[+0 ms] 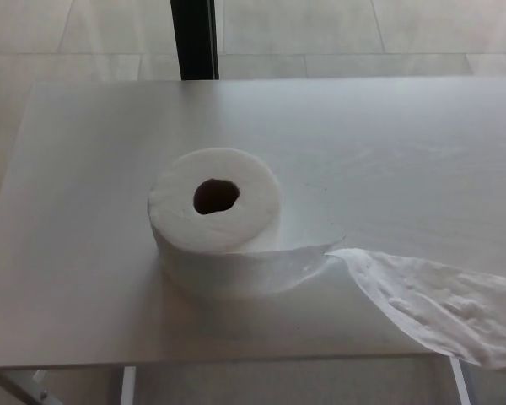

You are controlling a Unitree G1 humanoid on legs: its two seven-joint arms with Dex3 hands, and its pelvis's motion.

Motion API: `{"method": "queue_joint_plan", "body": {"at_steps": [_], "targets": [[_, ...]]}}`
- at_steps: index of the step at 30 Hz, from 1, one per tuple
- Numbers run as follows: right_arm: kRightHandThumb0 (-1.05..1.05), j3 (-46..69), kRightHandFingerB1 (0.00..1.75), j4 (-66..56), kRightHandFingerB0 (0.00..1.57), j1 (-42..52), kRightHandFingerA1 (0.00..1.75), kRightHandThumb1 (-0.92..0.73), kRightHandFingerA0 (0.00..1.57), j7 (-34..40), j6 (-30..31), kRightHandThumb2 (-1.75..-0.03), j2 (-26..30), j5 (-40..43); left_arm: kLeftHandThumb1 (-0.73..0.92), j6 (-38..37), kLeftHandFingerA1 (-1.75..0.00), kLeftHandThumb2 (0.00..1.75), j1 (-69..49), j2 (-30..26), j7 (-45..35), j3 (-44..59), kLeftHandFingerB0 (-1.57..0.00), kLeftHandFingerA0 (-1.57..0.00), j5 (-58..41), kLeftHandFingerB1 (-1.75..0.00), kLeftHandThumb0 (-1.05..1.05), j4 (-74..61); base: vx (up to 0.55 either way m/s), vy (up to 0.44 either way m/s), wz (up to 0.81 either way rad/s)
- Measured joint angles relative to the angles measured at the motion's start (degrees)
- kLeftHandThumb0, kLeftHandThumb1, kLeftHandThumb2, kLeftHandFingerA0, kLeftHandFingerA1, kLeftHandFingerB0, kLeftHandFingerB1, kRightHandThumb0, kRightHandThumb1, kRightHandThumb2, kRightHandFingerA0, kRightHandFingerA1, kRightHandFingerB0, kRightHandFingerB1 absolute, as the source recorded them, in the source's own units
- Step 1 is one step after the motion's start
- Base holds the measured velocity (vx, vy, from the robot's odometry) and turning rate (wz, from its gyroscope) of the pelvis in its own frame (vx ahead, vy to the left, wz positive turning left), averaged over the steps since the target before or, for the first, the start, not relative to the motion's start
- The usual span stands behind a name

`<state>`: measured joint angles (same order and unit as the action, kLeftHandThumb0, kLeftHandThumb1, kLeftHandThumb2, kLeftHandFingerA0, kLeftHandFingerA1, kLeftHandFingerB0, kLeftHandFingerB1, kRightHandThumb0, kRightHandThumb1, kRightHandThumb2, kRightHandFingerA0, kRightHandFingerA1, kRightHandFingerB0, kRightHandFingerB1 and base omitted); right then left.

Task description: A toilet paper roll is kept in the middle of the desk infront of the robot. The robot places its left hand on the top of the toilet paper roll to hold it still and uses its right hand to tear off a piece of toilet paper from it and hands the paper to a person

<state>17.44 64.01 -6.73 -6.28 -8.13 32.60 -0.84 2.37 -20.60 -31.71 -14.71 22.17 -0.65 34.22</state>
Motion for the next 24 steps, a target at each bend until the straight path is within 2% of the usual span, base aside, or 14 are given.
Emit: {"method": "queue_joint_plan", "body": {"at_steps": [1, 5, 6, 7, 8, 9, 10, 15, 16, 17, 18, 21, 23, 24], "targets": [[-0.5, 0.1, 0.4, 0.3, 0.0, 0.0, 0.66, -0.31, 0.15, -0.3, 0.0, -0.73, 0.5, 0.1, 0.73, 0.2, -0.3, 1.06, -0.3, -0.1, -0.4, 0.3, -0.02, -0.01, -0.3, -0.3, -0.65, -0.1, 0.0, 0.0, 0.0], [-0.53, 0.4, 0.39, 1.1, 0.0, -0.1, 0.65, -0.35, 0.14, -0.9, -0.2, -0.72, 2.2, 0.5, 0.74, 0.9, -0.23, 1.04, -1.1, 0.1, -1.3, 2.5, -0.05, -0.05, -2.1, -0.23, -0.75, -0.3, 0.0, 0.0, 0.0], [-0.16, 0.4, 0.53, 1.2, 0.0, -0.3, 0.63, -0.35, 0.2, -0.9, -0.3, -0.9, 2.6, 0.6, 0.72, 0.9, -0.37, 1.03, -1.2, 0.1, -1.4, 3.1, -0.02, -0.02, -2.5, -0.28, -0.68, -0.3, 0.0, 0.0, 0.0], [-0.16, 0.4, 0.53, 1.4, 0.0, -0.5, 0.63, -0.35, 0.2, -0.8, -0.4, -0.9, 2.8, 0.6, 0.72, 1.0, -0.37, 1.03, -1.2, 0.1, -1.4, 3.5, -0.02, -0.02, -2.8, -0.28, -0.68, -0.3, 0.0, 0.0, 0.0], [0.03, 0.5, 0.57, 1.8, 0.12, -0.8, 0.81, -0.37, 0.52, -0.6, -0.3, -0.94, 2.9, 0.7, 0.69, 1.0, -0.39, 1.01, -1.1, 0.3, -1.4, 4.3, -0.02, -0.03, -3.2, -0.3, -0.68, 0.1, 0.0, 0.0, 0.0], [0.17, 0.6, 0.66, 2.1, 0.33, -0.9, 0.92, -0.47, 0.61, -0.5, -0.3, -0.8, 3.0, 0.8, 0.71, 1.2, -0.44, 1.02, -1.1, 0.4, -1.4, 4.9, 0.0, -0.05, -3.6, -0.3, -0.66, 0.4, 0.0, 0.0, 0.0], [0.2, 0.7, 0.68, 2.5, 0.42, -0.9, 0.91, -0.47, 0.69, -0.2, -0.2, -0.85, 3.1, 0.9, 0.71, 1.5, -0.43, 1.01, -1.2, 0.7, -1.3, 5.7, 0.0, -0.07, -4.1, -0.27, -0.69, 0.4, 0.0, 0.0, 0.0], [-0.04, -0.3, 0.64, 5.1, 0.64, 0.3, 0.66, -0.46, 0.72, -2.0, 0.8, -0.53, 4.0, 0.9, 0.74, 1.7, -0.33, 1.05, -1.3, 0.6, -1.0, 5.0, -0.03, -0.03, -4.1, -0.29, -0.65, 3.9, 0.0, 0.0, 0.0], [-0.04, -1.2, 0.64, 5.3, 0.64, 0.8, 0.66, -0.46, 0.72, -2.8, 1.0, -0.53, 4.2, 0.7, 0.74, 1.7, -0.33, 1.05, -1.4, 0.4, -1.0, 4.2, -0.03, -0.03, -3.9, -0.29, -0.65, 4.7, 0.0, 0.0, 0.0], [0.1, -1.9, 0.69, 5.3, 0.63, 1.3, 0.61, -0.5, 0.44, -3.5, 1.2, -0.55, 4.2, 0.6, 0.74, 1.7, -0.42, 1.04, -1.4, 0.3, -1.0, 3.5, -0.03, 0.0, -3.7, -0.3, -0.64, 5.2, 0.0, 0.0, 0.0], [0.09, -2.6, 0.63, 5.5, 0.45, 1.9, 0.66, -0.51, 0.46, -4.5, 1.6, -0.61, 4.3, 0.5, 0.74, 1.7, -0.39, 1.04, -1.7, 0.0, -1.0, 2.7, -0.01, -0.01, -3.5, -0.27, -0.64, 5.6, 0.0, 0.0, 0.0], [0.01, -3.9, 0.59, 6.2, 0.38, 4.0, 0.76, -0.57, 0.64, -6.9, 2.8, -0.61, 5.0, 0.4, 0.8, 1.3, -0.26, 1.08, -4.0, -1.5, -1.6, 0.7, 0.0, -0.01, -2.7, -0.23, -0.59, 5.0, 0.0, 0.0, 0.0], [0.02, -3.2, 0.64, 6.1, 0.38, 5.2, 0.88, -0.54, 0.7, -6.7, 3.9, -0.66, 6.6, 0.6, 0.76, 1.3, -0.34, 1.04, -5.7, -4.1, -2.2, 1.0, -0.01, -0.02, -2.6, -0.25, -0.62, 4.5, 0.0, 0.0, 0.0], [-0.13, -2.8, 0.62, 5.9, 0.23, 5.2, 0.85, -0.42, 0.51, -6.6, 4.2, -0.87, 7.1, 0.7, 0.68, 1.3, -0.48, 1.17, -5.7, -5.0, -2.2, 1.2, 0.0, 0.0, -2.6, -0.48, -0.29, 4.6, 0.0, 0.0, 0.0]]}}
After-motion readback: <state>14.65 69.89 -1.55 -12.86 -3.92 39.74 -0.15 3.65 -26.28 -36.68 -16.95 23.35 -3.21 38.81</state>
